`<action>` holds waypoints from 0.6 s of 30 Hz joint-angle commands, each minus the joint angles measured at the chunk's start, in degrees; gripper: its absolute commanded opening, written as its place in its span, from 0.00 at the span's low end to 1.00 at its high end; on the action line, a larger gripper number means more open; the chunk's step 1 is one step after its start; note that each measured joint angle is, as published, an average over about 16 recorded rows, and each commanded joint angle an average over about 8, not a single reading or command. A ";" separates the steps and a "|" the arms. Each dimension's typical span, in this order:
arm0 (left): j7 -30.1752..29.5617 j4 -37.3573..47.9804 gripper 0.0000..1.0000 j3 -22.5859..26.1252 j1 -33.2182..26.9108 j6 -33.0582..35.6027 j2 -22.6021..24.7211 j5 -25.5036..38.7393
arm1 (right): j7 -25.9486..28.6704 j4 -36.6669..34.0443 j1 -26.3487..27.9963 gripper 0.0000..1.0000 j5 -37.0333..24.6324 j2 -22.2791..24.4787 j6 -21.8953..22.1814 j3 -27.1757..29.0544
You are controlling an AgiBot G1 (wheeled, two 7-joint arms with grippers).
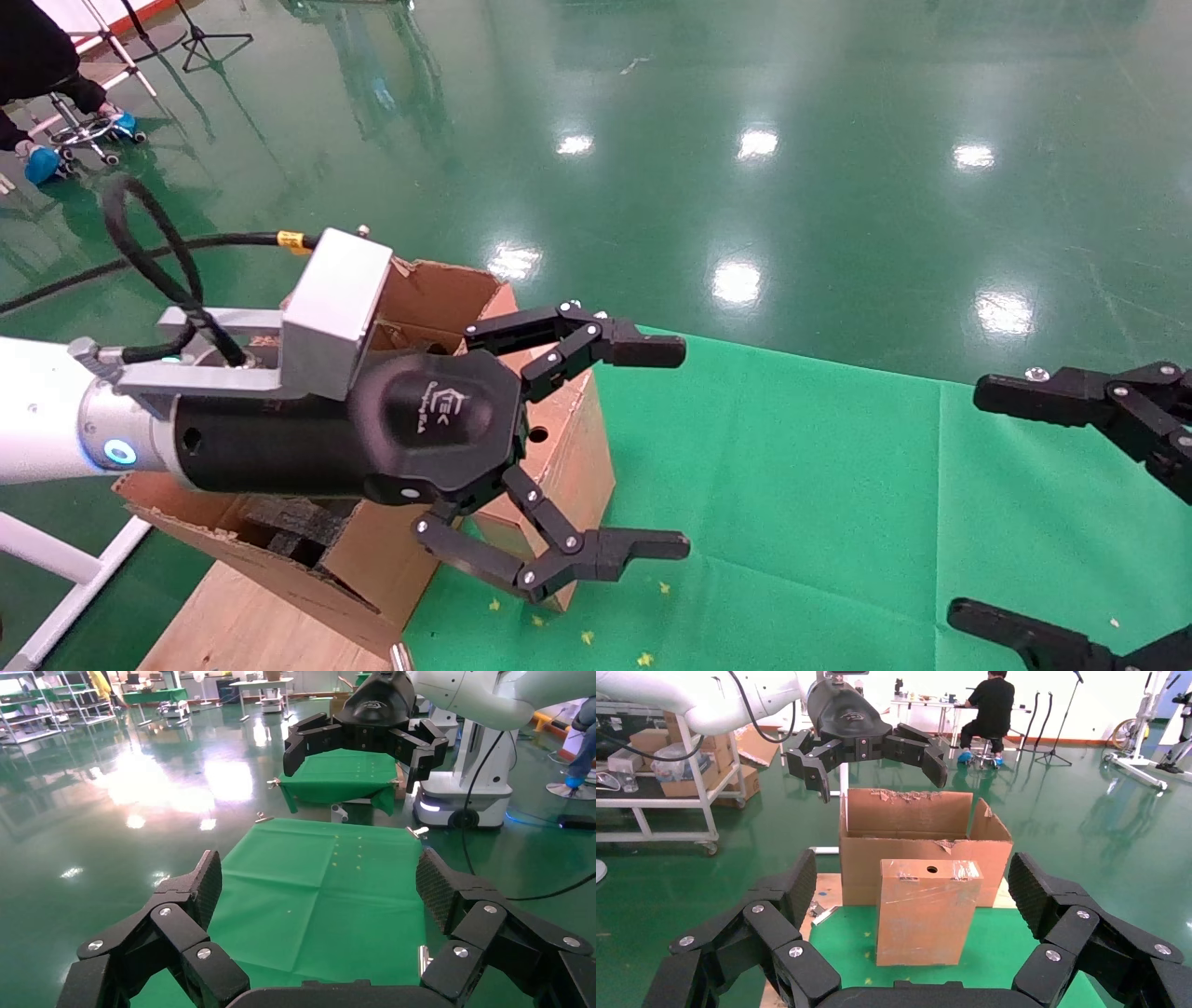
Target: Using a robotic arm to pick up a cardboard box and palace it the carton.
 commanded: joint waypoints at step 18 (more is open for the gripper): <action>0.07 -0.09 1.00 0.03 -0.05 0.02 -0.10 0.23 | -0.04 0.00 0.00 0.70 0.02 0.00 0.00 0.00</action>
